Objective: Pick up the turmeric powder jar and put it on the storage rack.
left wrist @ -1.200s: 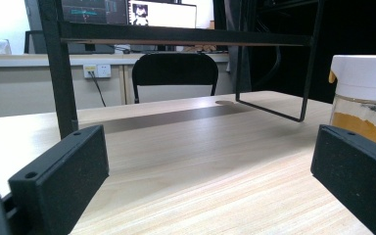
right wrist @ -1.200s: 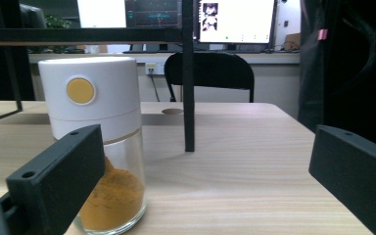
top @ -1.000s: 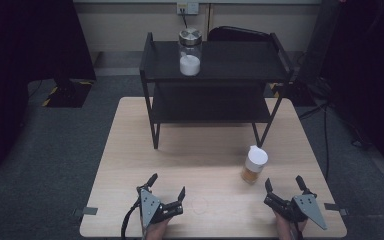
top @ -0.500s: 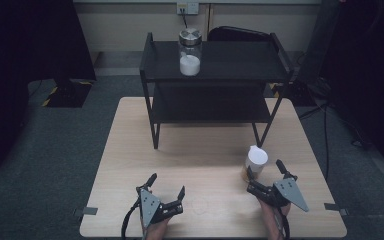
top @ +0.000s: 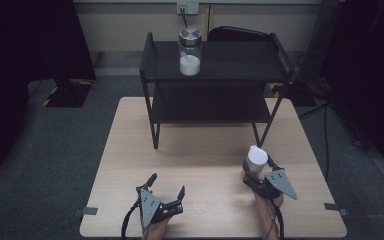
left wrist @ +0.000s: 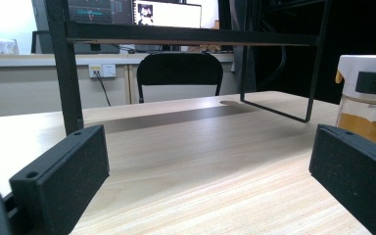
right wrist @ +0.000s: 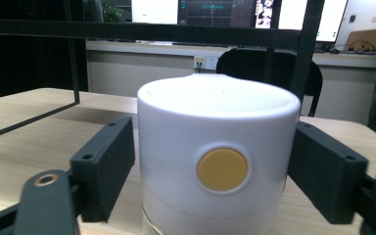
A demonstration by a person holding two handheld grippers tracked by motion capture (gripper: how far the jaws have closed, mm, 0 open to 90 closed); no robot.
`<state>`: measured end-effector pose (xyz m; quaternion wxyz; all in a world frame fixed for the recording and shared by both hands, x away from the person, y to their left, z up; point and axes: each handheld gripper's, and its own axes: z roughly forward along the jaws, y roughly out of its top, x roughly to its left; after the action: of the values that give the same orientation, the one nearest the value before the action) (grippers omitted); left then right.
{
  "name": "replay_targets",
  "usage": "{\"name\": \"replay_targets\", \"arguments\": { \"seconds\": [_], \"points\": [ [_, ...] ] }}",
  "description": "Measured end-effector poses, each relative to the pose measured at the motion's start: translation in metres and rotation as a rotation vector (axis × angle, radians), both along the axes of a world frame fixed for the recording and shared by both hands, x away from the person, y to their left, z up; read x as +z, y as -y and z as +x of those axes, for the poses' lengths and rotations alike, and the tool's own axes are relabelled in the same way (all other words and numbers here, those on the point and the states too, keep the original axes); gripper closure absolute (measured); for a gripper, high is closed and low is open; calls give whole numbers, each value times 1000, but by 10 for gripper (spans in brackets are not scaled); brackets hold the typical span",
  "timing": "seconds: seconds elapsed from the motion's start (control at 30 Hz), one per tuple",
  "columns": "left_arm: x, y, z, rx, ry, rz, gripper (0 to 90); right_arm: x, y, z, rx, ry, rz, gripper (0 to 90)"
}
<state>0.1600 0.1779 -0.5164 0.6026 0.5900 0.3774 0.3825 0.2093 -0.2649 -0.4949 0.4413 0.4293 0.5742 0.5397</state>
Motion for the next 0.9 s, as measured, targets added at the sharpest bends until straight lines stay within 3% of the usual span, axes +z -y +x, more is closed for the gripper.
{"name": "replay_targets", "arguments": {
  "seconds": [0.17, 0.7, 0.9],
  "points": [
    [0, 0, 0, 0, 0, 0, 10, -2, 2, 0, 3, 3, 16, 296],
    [0, 0, 0, 0, 0, 0, 13, 3, 9, 2, 35, -10, 5, 302],
    [0, 0, 0, 0, 0, 0, 16, 10, 9, 2, 34, -38, 6, 303]
  ]
}}
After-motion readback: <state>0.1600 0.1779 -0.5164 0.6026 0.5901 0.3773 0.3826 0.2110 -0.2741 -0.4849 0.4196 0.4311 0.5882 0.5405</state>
